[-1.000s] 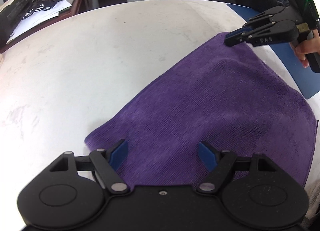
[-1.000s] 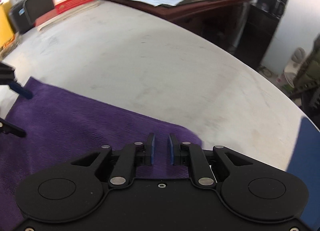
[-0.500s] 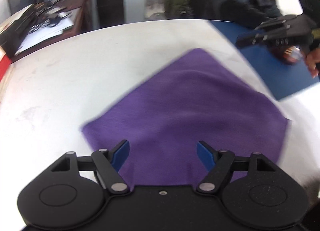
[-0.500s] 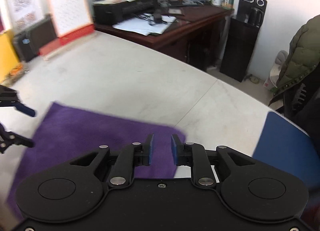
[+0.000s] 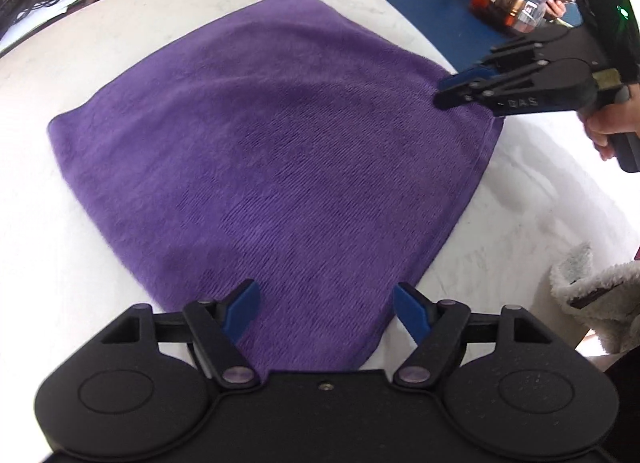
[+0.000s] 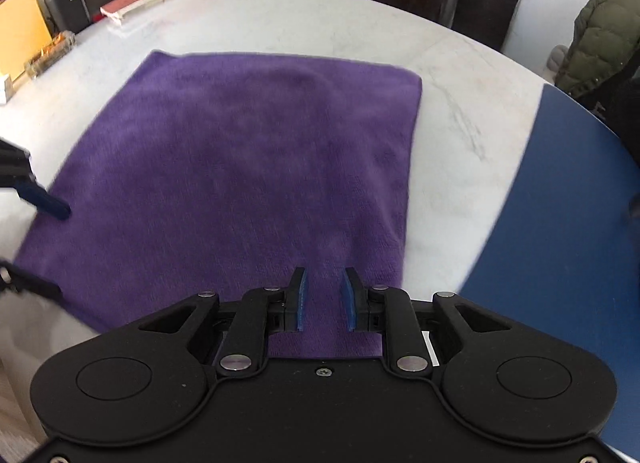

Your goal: Fold towel

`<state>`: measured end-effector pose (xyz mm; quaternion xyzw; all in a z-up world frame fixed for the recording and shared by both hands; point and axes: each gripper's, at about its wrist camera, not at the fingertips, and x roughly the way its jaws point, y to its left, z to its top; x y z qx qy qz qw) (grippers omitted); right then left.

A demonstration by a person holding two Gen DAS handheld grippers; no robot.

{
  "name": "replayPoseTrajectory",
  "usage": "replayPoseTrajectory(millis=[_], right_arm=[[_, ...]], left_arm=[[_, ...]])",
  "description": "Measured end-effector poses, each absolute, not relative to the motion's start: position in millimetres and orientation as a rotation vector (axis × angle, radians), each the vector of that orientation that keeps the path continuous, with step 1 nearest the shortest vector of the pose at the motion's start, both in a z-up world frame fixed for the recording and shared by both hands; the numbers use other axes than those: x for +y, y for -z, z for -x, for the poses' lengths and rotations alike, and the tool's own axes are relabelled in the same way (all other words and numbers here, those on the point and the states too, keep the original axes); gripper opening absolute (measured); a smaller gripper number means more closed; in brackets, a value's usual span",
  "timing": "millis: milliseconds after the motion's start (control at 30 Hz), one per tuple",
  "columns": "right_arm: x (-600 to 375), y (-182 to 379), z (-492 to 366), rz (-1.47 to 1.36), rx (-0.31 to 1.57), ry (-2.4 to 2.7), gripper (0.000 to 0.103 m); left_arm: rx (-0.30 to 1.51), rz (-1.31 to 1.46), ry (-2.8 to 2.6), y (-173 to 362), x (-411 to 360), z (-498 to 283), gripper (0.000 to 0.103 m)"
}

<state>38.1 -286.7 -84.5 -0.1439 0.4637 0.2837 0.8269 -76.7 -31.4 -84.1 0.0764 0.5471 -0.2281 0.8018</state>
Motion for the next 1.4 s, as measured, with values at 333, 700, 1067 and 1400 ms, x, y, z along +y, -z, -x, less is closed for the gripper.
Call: replayPoseTrajectory(millis=[333, 700, 1067, 1400], right_arm=[[-316, 85, -9, 0.278, 0.98, -0.61, 0.024], [-346, 61, 2, 0.071, 0.966, -0.535, 0.047], [-352, 76, 1, 0.011, 1.032, -0.476, 0.047], [-334, 68, 1, 0.061, 1.029, -0.437, 0.047]], left_arm=[[1.171, -0.145, 0.376, 86, -15, 96, 0.073], [1.207, 0.059, 0.18, 59, 1, 129, 0.072], [1.251, 0.209, 0.096, 65, 17, 110, 0.07], [1.287, 0.261, 0.13, 77, 29, 107, 0.064]])
